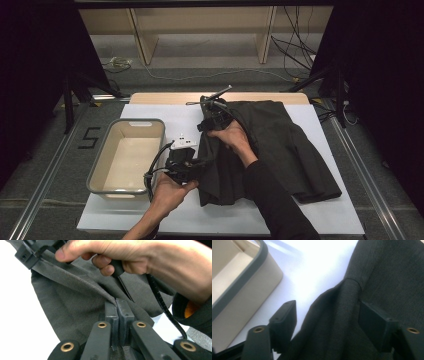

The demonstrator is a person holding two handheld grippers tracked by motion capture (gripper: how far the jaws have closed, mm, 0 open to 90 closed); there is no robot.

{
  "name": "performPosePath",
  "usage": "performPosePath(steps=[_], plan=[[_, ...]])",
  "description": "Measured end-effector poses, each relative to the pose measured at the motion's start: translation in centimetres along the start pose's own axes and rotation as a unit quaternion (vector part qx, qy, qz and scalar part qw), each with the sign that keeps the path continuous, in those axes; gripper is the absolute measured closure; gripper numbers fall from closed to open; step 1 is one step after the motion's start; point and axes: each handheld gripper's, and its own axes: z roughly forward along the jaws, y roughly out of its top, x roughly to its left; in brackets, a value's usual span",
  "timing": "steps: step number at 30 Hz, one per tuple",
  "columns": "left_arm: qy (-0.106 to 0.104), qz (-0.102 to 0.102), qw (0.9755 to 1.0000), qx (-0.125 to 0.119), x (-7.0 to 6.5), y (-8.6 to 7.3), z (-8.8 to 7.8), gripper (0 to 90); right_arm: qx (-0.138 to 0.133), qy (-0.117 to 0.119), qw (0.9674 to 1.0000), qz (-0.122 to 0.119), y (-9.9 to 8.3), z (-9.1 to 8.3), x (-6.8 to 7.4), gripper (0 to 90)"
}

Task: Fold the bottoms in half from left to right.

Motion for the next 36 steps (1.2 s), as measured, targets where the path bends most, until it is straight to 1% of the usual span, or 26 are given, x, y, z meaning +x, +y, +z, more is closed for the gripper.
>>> performPosePath(steps=[3, 5, 6, 8, 12, 16, 20, 24, 28, 29, 30, 33, 36], plan=[[-0.003, 0.001, 1.0000, -0.001, -0.1, 0.1, 0.0, 88.1, 0.005, -0.007, 1.0000, -0.001, 0.0, 0.0, -0.2, 42.6], [-0.004, 0.002, 1.0000, -0.001, -0.2, 0.1, 0.0, 88.1, 0.007, -0.005, 1.0000, 0.003, 0.0, 0.0, -0.4, 49.3], [-0.004, 0.003, 1.0000, -0.002, -0.3, 0.2, 0.0, 88.1, 0.009, -0.004, 0.9999, 0.004, 0.0, 0.0, -0.5, 54.5], [-0.005, 0.004, 1.0000, -0.003, -0.3, 0.3, 0.1, 88.0, 0.013, 0.003, 0.9998, 0.011, 0.0, 0.0, -0.8, 61.5], [-0.012, 0.000, 0.9999, -0.005, -0.3, 0.4, 0.2, 88.0, 0.013, 0.004, 0.9999, 0.006, 0.0, -0.4, -0.9, 76.1], [-0.011, 0.004, 0.9999, -0.007, -0.6, 0.6, 0.2, 87.9, 0.015, 0.009, 0.9998, 0.004, 0.0, -0.8, -1.2, 83.2], [-0.017, 0.003, 0.9998, -0.009, -0.8, 0.8, 0.3, 87.8, 0.013, 0.007, 0.9999, 0.001, 0.0, -1.3, -1.4, 85.5], [-0.023, 0.008, 0.9997, -0.010, -1.3, 1.1, 0.3, 87.7, 0.008, 0.007, 0.9999, -0.001, 0.0, -2.0, -1.7, 85.9], [-0.039, 0.009, 0.9991, -0.013, -1.8, 1.6, 0.5, 87.6, 0.000, 0.006, 1.0000, -0.005, -0.1, -3.2, -2.2, 86.0], [-0.039, 0.009, 0.9991, -0.013, -1.8, 1.6, 0.5, 87.6, 0.000, 0.006, 1.0000, -0.005, -0.1, -3.2, -2.2, 86.0], [-0.043, 0.013, 0.9989, -0.016, -2.2, 1.9, 0.6, 87.5, -0.005, 0.006, 1.0000, -0.004, -0.2, -3.9, -2.7, 86.1], [-0.051, 0.015, 0.9984, -0.019, -2.8, 2.4, 0.8, 87.5, -0.008, 0.005, 1.0000, 0.001, -0.3, -5.0, -3.4, 86.1], [-0.058, 0.017, 0.9980, -0.020, -3.5, 3.0, 1.3, 87.5, -0.013, 0.006, 0.9998, 0.011, -0.4, -5.9, -4.2, 86.1]])
